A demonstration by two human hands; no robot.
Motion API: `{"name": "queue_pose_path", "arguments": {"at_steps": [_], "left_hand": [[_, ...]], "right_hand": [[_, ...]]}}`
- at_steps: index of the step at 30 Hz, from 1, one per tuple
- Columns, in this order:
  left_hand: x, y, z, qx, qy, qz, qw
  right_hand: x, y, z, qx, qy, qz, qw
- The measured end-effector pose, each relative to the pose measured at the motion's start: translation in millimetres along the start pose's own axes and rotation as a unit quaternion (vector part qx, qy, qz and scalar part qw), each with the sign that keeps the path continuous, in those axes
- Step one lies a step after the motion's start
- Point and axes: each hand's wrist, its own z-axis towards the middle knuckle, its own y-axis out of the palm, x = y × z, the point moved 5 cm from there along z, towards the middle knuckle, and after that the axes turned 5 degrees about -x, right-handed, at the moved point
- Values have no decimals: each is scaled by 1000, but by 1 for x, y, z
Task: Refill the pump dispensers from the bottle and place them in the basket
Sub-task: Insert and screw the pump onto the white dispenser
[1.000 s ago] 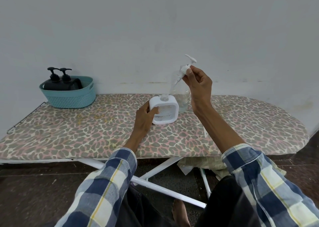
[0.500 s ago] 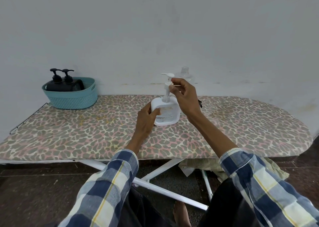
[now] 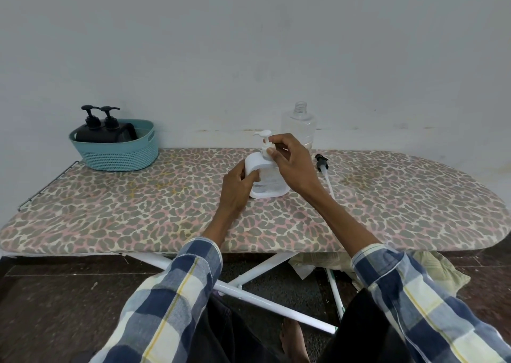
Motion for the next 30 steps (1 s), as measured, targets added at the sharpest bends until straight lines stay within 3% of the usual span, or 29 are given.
{"name": "queue_pose_path", "arguments": {"at_steps": [30], "left_hand": [[6,0,-5,1,-5,16,1000]], "right_hand": [[3,-9,3,-46,-12,14,999]]}}
